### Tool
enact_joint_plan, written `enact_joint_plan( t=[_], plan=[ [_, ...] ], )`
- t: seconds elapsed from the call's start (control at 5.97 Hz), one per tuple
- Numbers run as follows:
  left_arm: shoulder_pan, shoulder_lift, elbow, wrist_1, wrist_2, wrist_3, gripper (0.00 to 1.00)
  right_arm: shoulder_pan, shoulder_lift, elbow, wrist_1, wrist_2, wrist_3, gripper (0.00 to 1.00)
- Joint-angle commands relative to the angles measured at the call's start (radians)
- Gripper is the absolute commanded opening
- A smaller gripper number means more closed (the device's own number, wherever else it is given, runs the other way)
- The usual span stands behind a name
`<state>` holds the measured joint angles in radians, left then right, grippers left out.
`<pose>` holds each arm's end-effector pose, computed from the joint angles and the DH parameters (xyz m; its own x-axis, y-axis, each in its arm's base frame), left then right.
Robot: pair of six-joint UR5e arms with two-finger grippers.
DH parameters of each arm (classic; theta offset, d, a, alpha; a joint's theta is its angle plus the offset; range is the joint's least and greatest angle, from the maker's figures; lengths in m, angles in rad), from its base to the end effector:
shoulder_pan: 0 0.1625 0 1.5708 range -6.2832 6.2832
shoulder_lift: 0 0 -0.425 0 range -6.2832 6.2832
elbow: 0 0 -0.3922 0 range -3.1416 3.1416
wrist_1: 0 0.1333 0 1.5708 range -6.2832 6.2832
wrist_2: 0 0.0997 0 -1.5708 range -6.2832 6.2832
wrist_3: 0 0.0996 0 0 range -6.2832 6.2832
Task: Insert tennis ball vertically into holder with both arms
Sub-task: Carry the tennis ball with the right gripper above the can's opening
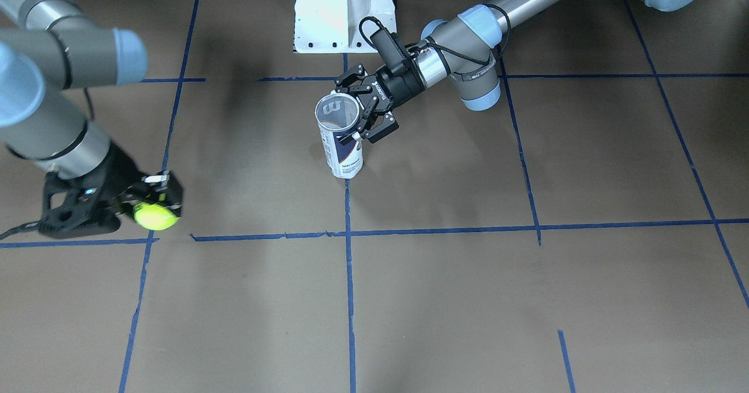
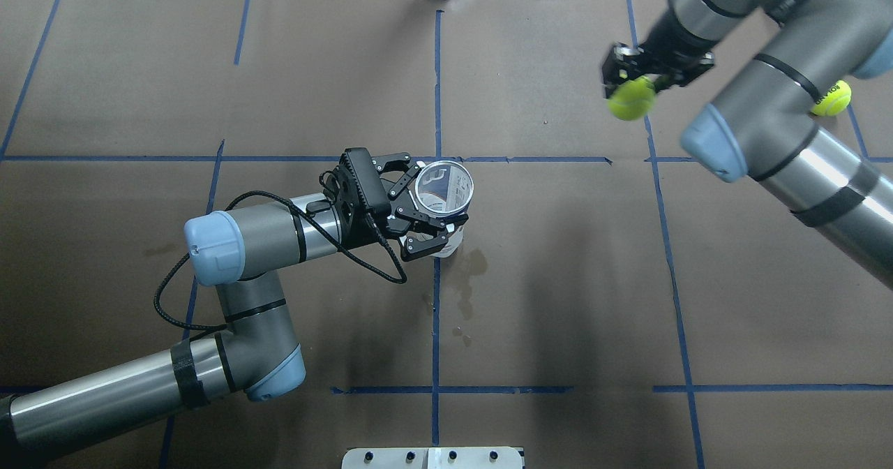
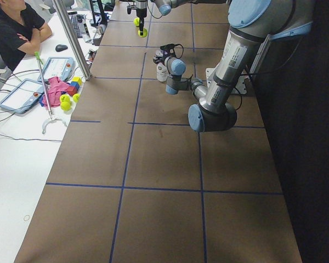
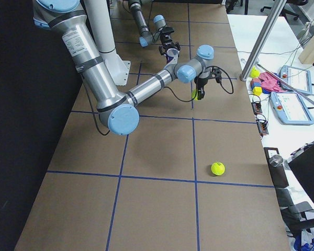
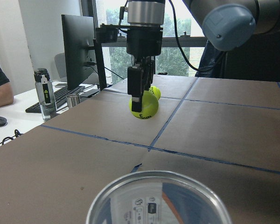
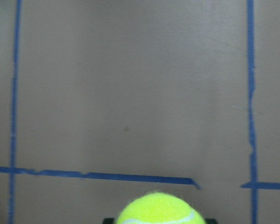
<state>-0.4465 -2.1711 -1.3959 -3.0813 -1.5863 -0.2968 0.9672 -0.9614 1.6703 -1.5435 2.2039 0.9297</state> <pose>0.5337 -0.4016 0.2227 0.3062 0.9135 -0.2679 0.4304 0.1181 0.8949 -0.3184 -0.5928 0.2482 0.5992 0.0196 0.8004 -0.0997 0.9938 0.0502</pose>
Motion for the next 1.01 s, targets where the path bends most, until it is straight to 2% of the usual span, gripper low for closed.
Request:
enact_joint_plan(
  t=[0.0,0.17,0.34,0.67,0.84],
  plan=[
    [0.0,0.0,0.0,0.0,0.0,-0.009,0.77,-0.083,0.16,0.064,-0.024,-0.021,0.322,0.01],
    [0.0,-0.001,0.0,0.0,0.0,-0.01,0.77,-0.152,0.214,0.069,-0.026,-0.082,0.387,0.02],
    [0.0,0.0,0.0,0.0,0.0,-0.01,0.78,-0.188,0.269,0.071,-0.046,-0.089,0.43,0.03],
    [0.0,-0.001,0.002,0.0,0.0,-0.012,0.78,-0.258,0.273,0.107,-0.128,-0.133,0.435,0.04],
    [0.0,-0.001,0.0,0.0,0.0,-0.018,0.78,-0.272,0.265,0.108,-0.13,-0.147,0.435,0.08]
  ],
)
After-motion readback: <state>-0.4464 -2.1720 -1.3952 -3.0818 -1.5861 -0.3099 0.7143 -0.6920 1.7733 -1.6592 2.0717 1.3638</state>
